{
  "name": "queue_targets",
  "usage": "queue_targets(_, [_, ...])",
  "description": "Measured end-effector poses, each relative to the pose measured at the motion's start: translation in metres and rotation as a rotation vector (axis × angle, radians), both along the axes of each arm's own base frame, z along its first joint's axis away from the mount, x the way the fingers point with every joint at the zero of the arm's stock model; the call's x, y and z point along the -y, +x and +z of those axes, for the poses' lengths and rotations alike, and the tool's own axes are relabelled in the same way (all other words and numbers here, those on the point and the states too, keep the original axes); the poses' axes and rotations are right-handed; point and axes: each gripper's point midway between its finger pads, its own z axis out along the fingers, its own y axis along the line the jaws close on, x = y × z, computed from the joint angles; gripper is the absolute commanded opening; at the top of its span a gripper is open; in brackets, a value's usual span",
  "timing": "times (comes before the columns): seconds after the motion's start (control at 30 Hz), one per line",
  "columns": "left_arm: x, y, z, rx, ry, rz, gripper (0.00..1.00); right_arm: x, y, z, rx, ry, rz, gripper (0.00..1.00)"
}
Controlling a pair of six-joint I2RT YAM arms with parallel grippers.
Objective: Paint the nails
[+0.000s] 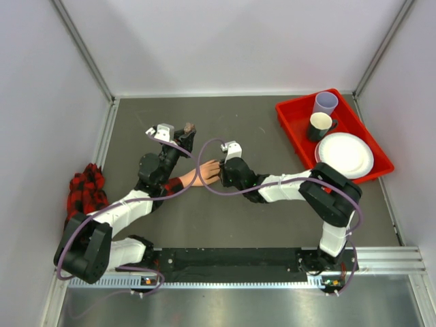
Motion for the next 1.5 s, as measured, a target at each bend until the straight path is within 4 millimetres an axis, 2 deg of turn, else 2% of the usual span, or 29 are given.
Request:
queue_targets(0.9, [0.000,0.000,0.000,0.000,0.000,0.000,0.00,0.003,0.003,0.001,0.018,-0.020,-0.012,0.00])
queue_targets(1.2, [0.000,0.000,0.000,0.000,0.000,0.000,0.00,0.002,0.004,0.017,0.041,0.007,-0.011,0.00])
queue_targets(1.5, [0.000,0.000,0.000,0.000,0.000,0.000,0.00,0.003,0.004,0.017,0.041,0.005,-0.015,0.00])
